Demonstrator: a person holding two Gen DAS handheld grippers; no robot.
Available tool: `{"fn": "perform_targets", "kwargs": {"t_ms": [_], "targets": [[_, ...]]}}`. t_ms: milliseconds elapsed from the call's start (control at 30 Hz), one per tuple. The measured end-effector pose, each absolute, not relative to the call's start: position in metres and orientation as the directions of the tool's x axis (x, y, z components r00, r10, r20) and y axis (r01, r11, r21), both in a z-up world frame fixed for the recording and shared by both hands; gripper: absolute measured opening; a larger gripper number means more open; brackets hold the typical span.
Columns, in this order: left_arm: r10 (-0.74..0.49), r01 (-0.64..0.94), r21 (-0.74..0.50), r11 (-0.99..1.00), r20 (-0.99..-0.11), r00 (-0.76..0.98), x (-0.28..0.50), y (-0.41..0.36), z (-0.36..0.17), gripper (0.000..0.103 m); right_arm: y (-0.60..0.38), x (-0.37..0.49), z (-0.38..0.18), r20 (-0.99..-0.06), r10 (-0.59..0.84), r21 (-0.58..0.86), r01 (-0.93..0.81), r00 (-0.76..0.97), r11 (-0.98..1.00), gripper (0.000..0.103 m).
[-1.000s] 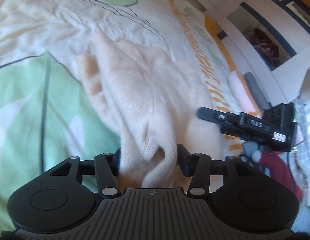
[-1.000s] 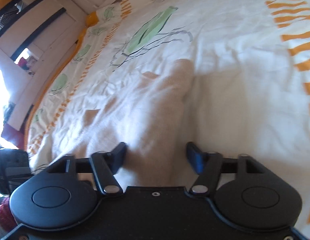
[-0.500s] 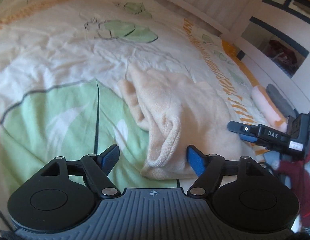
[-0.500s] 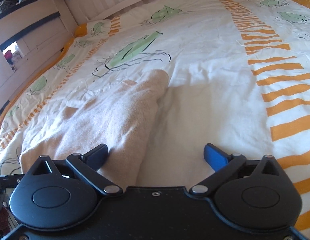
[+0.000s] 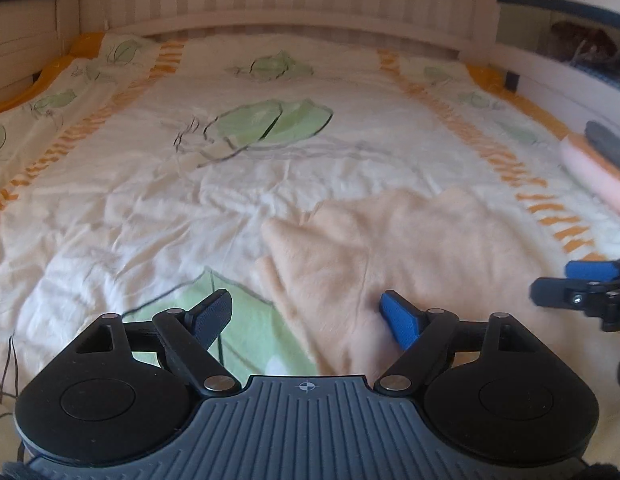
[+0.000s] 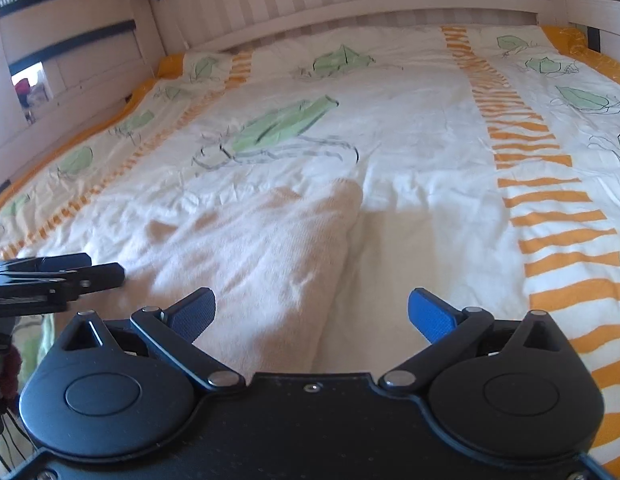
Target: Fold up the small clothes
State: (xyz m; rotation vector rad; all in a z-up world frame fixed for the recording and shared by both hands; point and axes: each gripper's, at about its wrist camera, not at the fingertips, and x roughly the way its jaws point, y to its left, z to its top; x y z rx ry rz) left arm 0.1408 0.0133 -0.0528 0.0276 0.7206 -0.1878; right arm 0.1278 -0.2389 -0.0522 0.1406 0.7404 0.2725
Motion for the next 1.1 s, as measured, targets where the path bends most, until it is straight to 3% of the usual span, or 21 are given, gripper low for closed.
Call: {"fn": "perform_targets", "kwargs": {"t_ms": [33, 100, 200, 300, 567, 700, 867, 1100], "targets": [[-0.167, 0.163, -0.071, 0.984, -0.676, 0.717, 0.142, 0.019, -0.062, 0.083, -0.236, 0.128, -0.058, -0.671, 0.274, 0.193, -0.194, 0.689, 0.962, 0.103], [-0.184, 0.119, -0.141, 0.983, -0.684, 0.706, 0.14, 0.034, -0.074, 0.096, -0.236, 0.125, -0.069, -0.693, 0.281, 0.209, -0.188, 0.664, 0.96, 0.103], [-0.213, 0.097, -0.205, 0.974, -0.681, 0.7, 0.137, 0.048, -0.081, 0.101, -0.244, 0.119, -0.076, -0.683, 0.309, 0.27, -0.164, 0.662, 0.949, 0.103], [-0.202, 0.104, -0.183, 0.978, -0.68, 0.704, 0.135, 0.046, -0.08, 0.103, -0.242, 0.118, -0.074, -0.682, 0.3, 0.257, -0.165, 0.667, 0.952, 0.103], [-0.212, 0.11, -0.192, 0.975, -0.67, 0.711, 0.134, 0.047, -0.083, 0.103, -0.242, 0.128, -0.037, -0.556, 0.265, 0.226, -0.164, 0.788, 0.96, 0.103], [-0.216, 0.109, -0.199, 0.974, -0.668, 0.712, 0.133, 0.049, -0.083, 0.103, -0.24, 0.164, -0.04, -0.565, 0.237, 0.217, -0.135, 0.79, 0.967, 0.103], [-0.22, 0.107, -0.207, 0.972, -0.666, 0.713, 0.133, 0.05, -0.083, 0.103, -0.241, 0.185, -0.079, -0.67, 0.193, 0.205, -0.072, 0.717, 0.976, 0.103], [-0.222, 0.103, -0.214, 0.971, -0.667, 0.711, 0.133, 0.049, -0.081, 0.103, -0.249, 0.171, -0.072, -0.625, 0.214, 0.265, -0.053, 0.751, 0.963, 0.103]]}}
